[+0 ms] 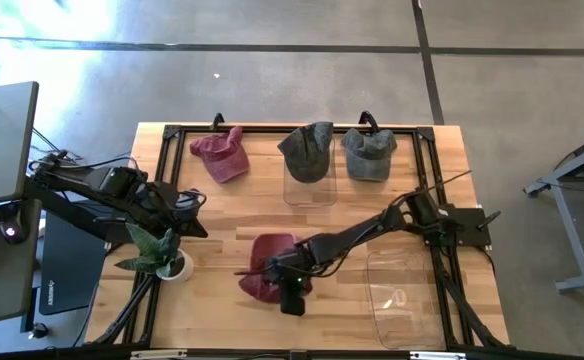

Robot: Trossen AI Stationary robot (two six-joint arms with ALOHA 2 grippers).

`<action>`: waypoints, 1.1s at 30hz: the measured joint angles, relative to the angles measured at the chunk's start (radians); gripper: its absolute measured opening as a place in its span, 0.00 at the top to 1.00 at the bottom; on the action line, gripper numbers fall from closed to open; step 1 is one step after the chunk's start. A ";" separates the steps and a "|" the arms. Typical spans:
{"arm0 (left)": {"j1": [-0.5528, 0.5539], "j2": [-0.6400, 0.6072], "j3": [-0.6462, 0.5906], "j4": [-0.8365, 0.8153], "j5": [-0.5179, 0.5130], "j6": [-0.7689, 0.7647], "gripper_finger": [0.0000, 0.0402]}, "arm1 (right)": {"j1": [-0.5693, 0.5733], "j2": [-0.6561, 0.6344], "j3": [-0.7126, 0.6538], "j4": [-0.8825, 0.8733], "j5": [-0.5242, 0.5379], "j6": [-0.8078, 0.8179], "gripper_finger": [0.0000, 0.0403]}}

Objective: Pick & Place hat
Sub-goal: Put the bottom red cap into the bottom transparent bin

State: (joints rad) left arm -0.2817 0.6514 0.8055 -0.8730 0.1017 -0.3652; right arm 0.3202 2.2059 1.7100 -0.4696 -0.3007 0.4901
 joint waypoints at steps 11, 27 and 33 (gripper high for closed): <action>0.000 0.001 0.000 0.002 -0.031 -0.036 1.00 | -0.047 -0.113 0.005 0.010 -0.001 0.148 0.39; 0.000 0.002 0.000 0.002 -0.093 -0.051 1.00 | -0.079 -0.005 0.002 -0.117 0.087 0.063 0.73; 0.000 0.002 0.000 0.002 -0.103 -0.051 1.00 | -0.079 0.019 0.002 -0.113 -0.012 0.032 0.78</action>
State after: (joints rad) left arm -0.2817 0.6533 0.8055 -0.8711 -0.0017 -0.4160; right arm 0.2413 2.2245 1.7119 -0.5827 -0.3126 0.5223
